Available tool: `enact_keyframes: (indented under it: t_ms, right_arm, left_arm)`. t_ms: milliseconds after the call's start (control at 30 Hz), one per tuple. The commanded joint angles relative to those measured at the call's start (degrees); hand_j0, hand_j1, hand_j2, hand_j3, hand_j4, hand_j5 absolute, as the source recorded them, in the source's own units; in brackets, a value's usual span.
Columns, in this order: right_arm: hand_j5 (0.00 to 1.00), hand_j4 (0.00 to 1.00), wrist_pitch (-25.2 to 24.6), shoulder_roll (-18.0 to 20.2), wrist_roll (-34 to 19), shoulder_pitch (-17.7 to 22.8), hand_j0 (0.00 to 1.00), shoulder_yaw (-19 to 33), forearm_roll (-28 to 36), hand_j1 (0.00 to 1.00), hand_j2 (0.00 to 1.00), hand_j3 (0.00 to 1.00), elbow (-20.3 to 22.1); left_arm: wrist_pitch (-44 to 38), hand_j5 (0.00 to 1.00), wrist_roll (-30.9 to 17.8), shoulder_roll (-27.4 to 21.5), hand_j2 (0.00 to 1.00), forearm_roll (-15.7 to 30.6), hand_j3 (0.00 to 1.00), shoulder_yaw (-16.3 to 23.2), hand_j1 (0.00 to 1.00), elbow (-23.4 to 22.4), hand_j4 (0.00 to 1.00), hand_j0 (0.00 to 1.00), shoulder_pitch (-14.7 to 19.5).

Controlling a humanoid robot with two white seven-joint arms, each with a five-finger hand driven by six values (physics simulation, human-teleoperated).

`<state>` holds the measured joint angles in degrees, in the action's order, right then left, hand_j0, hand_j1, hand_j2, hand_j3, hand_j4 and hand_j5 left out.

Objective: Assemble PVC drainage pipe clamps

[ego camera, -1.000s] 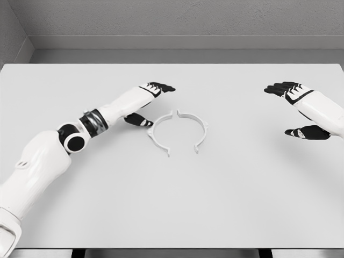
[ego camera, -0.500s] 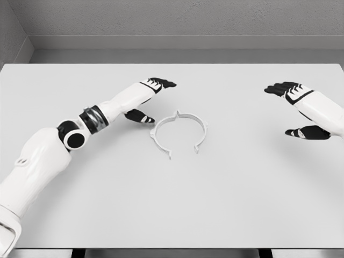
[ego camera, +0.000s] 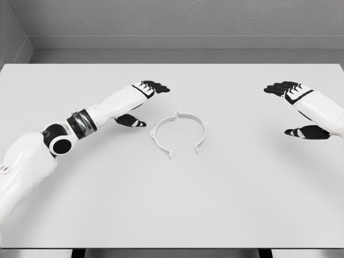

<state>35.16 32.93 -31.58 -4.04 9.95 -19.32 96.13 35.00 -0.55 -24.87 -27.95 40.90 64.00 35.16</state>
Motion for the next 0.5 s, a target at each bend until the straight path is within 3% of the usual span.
enact_keyframes:
  t_ms: [0,467]
  right_arm:
    - [1.00,1.00,-0.2,0.0,0.0,0.0,1.00,0.0,0.4,1.00,1.00,1.00,0.0]
    - [1.00,1.00,-0.2,0.0,0.0,0.0,1.00,0.0,0.5,1.00,1.00,1.00,0.0]
  left_arm:
    - [0.0,1.00,0.0,-0.4,1.00,0.4,1.00,0.0,1.00,0.9,1.00,1.00,0.0]
    - [0.0,1.00,0.0,-0.7,1.00,0.0,1.00,-0.3,1.00,1.7,1.00,1.00,-2.1]
